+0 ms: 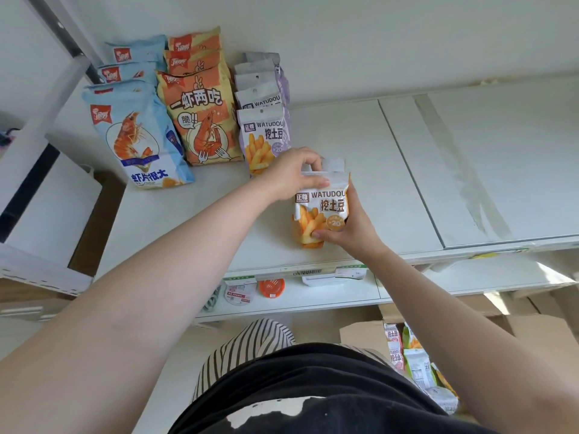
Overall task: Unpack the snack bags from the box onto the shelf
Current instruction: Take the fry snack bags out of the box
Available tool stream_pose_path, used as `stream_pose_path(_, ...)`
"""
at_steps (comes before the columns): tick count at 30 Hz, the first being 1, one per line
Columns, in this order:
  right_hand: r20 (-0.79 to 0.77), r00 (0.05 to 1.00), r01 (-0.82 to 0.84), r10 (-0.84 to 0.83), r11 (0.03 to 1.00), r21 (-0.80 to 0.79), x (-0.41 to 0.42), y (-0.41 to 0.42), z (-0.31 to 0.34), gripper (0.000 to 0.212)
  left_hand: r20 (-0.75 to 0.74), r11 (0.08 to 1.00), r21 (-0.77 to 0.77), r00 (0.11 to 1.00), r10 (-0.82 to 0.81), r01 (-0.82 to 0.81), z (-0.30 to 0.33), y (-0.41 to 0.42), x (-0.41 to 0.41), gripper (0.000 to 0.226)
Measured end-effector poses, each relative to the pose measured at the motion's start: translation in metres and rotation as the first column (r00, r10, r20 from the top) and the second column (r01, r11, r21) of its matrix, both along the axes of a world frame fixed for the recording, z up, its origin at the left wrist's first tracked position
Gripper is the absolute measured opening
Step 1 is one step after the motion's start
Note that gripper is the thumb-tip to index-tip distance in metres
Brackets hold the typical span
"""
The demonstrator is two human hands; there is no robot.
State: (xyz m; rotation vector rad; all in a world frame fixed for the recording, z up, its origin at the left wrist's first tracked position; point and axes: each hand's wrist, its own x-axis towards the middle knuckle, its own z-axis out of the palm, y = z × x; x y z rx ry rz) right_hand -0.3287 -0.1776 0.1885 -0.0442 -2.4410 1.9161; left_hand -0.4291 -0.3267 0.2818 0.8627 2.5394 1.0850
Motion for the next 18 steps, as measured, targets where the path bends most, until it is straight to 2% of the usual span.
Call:
stream_pose_path(3,-0.033,0.999,0.018,-0.016,0.999,0.050,-0.003,0.000,0.001,0.110,0.165,0.982,0.153,0.983,0.081,-0.107,-0.003,0.002,0.008,0.031)
stream_pose_path(5,-0.058,0.998,0.025,-0.020,0.996,0.087,-0.007,0.003,0.005,0.105,0.192,0.973,0.177,0.975,0.116,-0.150,-0.002,0.004,0.011,0.033)
stream_pose_path(7,-0.096,0.995,0.049,-0.038,0.992,0.114,-0.010,0.007,0.008,0.098,0.138,0.984,0.126,0.984,0.111,-0.128,0.001,0.008,0.007,0.031)
stream_pose_path(10,-0.113,0.992,0.066,-0.054,0.992,0.104,-0.017,0.016,0.014,0.094,0.018,0.999,0.039,1.000,0.008,-0.008,0.010,0.013,-0.005,0.023)
stream_pose_path(14,-0.093,0.995,-0.014,0.024,0.994,0.105,-0.040,0.034,0.021,0.078,-0.078,0.971,-0.199,0.986,-0.150,0.132,0.018,0.021,-0.027,0.025)
stream_pose_path(18,-0.071,0.996,-0.043,0.048,0.997,0.063,-0.074,0.052,0.011,0.088,-0.139,0.948,-0.272,0.968,-0.207,0.164,0.021,0.039,-0.064,0.024)
